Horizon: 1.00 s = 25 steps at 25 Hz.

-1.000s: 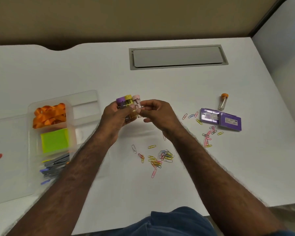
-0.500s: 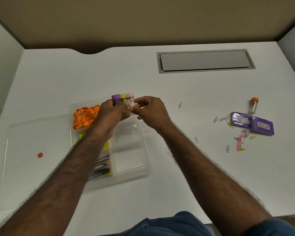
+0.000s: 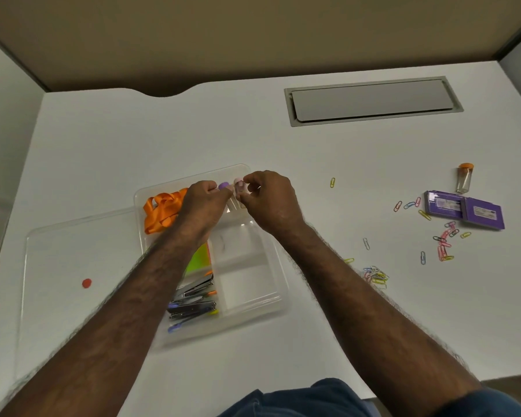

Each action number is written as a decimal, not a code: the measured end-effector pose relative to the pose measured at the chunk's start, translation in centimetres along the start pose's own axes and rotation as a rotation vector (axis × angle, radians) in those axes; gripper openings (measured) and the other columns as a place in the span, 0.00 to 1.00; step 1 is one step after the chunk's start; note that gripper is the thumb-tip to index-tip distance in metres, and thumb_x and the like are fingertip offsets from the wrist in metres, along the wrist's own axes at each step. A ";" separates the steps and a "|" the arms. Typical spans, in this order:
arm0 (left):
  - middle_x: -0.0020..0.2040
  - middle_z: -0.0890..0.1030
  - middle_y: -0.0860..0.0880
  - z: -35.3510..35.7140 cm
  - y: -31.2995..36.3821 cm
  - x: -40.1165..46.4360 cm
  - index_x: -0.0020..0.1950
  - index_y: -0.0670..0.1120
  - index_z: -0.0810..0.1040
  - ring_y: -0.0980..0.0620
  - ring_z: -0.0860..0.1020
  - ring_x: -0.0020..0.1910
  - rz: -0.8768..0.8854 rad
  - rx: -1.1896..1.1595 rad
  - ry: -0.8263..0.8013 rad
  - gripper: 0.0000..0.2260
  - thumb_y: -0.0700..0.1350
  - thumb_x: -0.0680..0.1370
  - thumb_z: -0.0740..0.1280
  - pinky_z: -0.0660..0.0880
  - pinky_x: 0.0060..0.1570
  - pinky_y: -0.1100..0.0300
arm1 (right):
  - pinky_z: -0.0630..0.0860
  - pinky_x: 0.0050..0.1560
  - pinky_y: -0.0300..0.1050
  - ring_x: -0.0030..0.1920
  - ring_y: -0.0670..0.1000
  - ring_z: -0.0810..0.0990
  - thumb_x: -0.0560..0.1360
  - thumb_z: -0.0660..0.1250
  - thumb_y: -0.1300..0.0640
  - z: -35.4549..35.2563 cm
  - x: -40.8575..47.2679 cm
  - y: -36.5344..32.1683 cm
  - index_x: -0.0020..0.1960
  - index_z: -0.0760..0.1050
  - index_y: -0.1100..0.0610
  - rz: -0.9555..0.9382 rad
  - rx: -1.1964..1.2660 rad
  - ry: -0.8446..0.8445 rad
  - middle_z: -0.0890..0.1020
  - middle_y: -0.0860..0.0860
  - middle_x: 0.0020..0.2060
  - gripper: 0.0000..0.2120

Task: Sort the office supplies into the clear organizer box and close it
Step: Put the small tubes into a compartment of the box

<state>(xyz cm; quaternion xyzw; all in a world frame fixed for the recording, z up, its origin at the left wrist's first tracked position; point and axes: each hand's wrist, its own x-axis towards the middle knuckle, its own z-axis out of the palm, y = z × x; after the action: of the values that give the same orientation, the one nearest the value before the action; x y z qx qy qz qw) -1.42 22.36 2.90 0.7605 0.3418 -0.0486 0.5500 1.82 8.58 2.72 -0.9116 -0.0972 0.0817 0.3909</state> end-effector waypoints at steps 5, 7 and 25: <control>0.68 0.80 0.45 0.1 0.1 -1.3 0.74 0.43 0.74 0.46 0.79 0.62 0.058 0.037 0.049 0.25 0.51 0.80 0.71 0.78 0.60 0.52 | 0.81 0.54 0.50 0.46 0.49 0.83 0.76 0.76 0.54 -1.5 -0.9 0.7 0.59 0.85 0.54 -0.010 0.022 0.021 0.86 0.50 0.48 0.13; 0.68 0.81 0.47 0.7 0.5 -2.2 0.73 0.45 0.74 0.47 0.80 0.62 0.107 0.006 0.058 0.23 0.51 0.80 0.71 0.78 0.61 0.52 | 0.81 0.54 0.47 0.45 0.46 0.82 0.75 0.76 0.54 -2.7 -1.5 1.5 0.59 0.84 0.54 -0.005 0.049 0.047 0.86 0.49 0.48 0.13; 0.50 0.87 0.50 25.3 6.2 -10.6 0.59 0.49 0.80 0.50 0.86 0.50 0.224 -0.071 -0.294 0.09 0.49 0.80 0.71 0.84 0.57 0.45 | 0.81 0.58 0.53 0.53 0.48 0.82 0.75 0.76 0.51 -20.3 -6.0 23.0 0.59 0.83 0.52 0.240 0.047 0.432 0.85 0.48 0.53 0.13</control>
<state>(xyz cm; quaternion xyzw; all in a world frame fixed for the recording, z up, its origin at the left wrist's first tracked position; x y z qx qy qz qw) 1.75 -5.57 2.80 0.7586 0.1722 -0.0855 0.6226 3.19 -22.56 0.18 -0.9036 0.0994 -0.0668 0.4112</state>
